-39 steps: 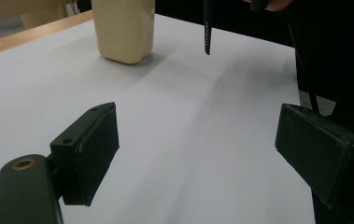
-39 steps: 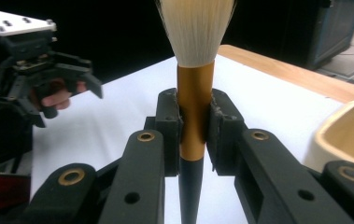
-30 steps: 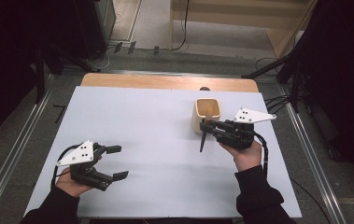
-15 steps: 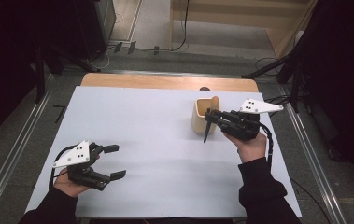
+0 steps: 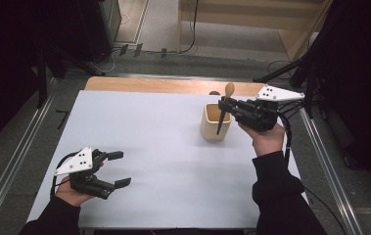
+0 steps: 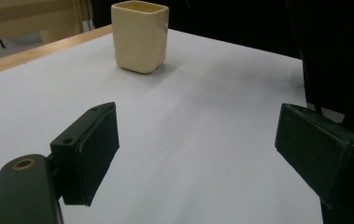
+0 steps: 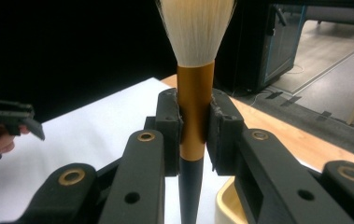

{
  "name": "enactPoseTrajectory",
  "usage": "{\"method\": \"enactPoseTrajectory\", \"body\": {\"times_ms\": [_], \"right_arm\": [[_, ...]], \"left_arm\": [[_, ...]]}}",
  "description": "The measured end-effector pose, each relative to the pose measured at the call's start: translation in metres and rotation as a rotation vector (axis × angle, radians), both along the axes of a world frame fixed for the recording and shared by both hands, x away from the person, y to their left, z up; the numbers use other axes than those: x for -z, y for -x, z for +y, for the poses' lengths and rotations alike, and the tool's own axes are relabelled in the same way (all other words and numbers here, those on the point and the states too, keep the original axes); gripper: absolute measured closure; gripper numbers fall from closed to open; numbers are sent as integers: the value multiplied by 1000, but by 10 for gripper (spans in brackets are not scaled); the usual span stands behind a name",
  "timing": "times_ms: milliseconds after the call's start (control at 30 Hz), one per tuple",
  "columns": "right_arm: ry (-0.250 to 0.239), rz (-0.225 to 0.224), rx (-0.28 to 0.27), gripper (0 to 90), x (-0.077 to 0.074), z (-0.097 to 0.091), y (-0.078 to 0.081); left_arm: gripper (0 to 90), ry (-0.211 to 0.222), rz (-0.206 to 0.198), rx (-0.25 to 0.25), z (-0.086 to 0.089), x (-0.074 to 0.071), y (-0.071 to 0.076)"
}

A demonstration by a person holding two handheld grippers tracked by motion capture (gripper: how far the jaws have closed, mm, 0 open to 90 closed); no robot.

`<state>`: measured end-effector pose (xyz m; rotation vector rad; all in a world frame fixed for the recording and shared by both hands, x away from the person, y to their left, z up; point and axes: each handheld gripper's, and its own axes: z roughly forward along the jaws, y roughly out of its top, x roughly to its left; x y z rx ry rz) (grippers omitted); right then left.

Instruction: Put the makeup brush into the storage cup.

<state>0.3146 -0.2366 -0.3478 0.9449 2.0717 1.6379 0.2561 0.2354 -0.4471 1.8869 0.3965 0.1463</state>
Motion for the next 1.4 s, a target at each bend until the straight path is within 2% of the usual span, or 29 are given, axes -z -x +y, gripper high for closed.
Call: {"method": "enactPoseTrajectory", "body": {"times_ms": [433,733,900,1000,1400], "right_arm": [[6,-22,35,779,-21,-2,-16],[8,-27,70,779,-28,-4,-31],[12,-25,88,780,-27,-4,-37],[11,-23,107,780,-25,-5,-42],[20,-24,151,779,-16,-6,-54]], "left_arm": [[141,-4,0,4,0,0,0],[141,3,-4,-3,2,-1,0],[141,-6,-13,-6,1,-1,0],[142,9,-12,-11,2,-1,0],[144,7,-14,-20,3,-1,0]]}}
